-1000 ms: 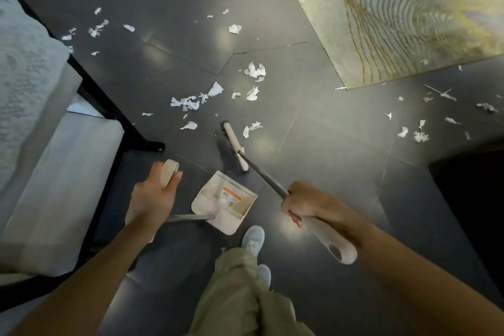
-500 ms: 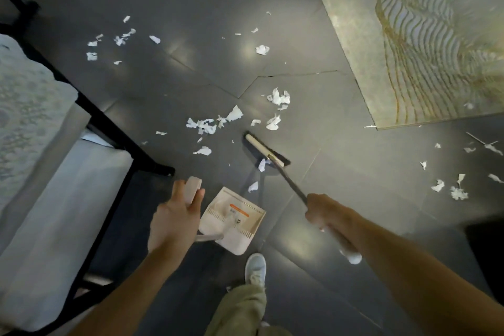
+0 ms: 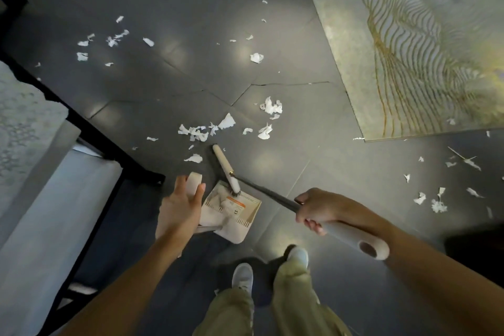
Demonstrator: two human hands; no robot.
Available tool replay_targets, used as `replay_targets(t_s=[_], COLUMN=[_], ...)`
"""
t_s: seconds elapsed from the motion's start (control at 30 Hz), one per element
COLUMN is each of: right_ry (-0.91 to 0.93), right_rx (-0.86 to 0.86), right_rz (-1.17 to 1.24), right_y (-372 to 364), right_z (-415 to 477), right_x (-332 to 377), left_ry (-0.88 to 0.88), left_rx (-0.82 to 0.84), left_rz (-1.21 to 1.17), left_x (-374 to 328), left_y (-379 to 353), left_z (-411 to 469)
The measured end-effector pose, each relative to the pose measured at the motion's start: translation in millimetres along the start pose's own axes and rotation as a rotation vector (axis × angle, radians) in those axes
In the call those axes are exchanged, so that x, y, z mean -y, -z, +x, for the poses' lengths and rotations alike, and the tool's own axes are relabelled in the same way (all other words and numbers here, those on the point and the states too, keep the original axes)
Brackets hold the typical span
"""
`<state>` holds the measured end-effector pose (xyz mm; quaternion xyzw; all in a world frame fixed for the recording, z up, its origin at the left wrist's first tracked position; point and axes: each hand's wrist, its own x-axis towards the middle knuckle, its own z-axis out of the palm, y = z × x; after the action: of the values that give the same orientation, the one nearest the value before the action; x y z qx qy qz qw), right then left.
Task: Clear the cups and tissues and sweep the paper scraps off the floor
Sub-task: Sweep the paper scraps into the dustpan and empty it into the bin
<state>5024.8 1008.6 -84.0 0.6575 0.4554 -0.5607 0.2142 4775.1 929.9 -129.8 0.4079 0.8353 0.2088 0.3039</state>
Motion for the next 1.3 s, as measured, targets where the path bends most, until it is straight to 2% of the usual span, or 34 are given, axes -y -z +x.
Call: replay_targets(t_s=[0.17, 0.3, 0.4, 0.53, 0.63, 0.73, 0.8, 0.93, 1.0, 1.07, 1.1, 1.17, 1.2, 1.23, 1.3], right_ry=[0.122, 0.148, 0.149, 0.138, 0.129, 0.139, 0.147, 0.226, 0.227, 0.196, 0.185, 0.14, 0.101, 0.054, -0.01], right_rx=[-0.222, -0.336, -0.374, -0.397, -0.378, -0.311, -0.232, -0.025, 0.051, 0.142, 0.171, 0.157, 0.125, 0.11, 0.136], right_rz=[-0.277, -0.316, -0.317, -0.357, -0.399, -0.445, -0.515, -0.618, -0.543, -0.396, -0.347, -0.312, -0.29, -0.236, -0.112], right_y=[37, 97, 165, 258, 307, 333, 336, 307, 289, 281, 282, 287, 291, 294, 299], right_z=[31, 77, 118, 171, 198, 214, 211, 189, 174, 159, 154, 145, 140, 135, 121], right_x=[8, 12, 21, 52, 78, 99, 108, 102, 91, 83, 81, 82, 84, 87, 95], left_ry=[0.061, 0.108, 0.004, -0.333, -0.379, -0.283, -0.198, -0.21, -0.185, -0.075, -0.098, -0.078, -0.008, -0.006, 0.03], left_rx=[-0.029, -0.046, -0.084, -0.113, -0.161, -0.091, -0.081, -0.056, -0.122, -0.197, -0.222, -0.223, -0.193, -0.184, -0.202], left_rz=[-0.108, -0.11, 0.087, 0.549, 0.661, 0.723, 0.745, 0.706, 0.608, 0.418, 0.418, 0.382, 0.359, 0.41, 0.361], left_x=[-39, -83, -121, -174, -201, -214, -221, -240, -245, -246, -246, -243, -241, -235, -230], left_y=[-15, -35, -53, -76, -92, -105, -110, -116, -115, -112, -113, -113, -112, -113, -109], left_z=[27, 55, 84, 122, 150, 172, 180, 184, 185, 185, 183, 177, 175, 173, 164])
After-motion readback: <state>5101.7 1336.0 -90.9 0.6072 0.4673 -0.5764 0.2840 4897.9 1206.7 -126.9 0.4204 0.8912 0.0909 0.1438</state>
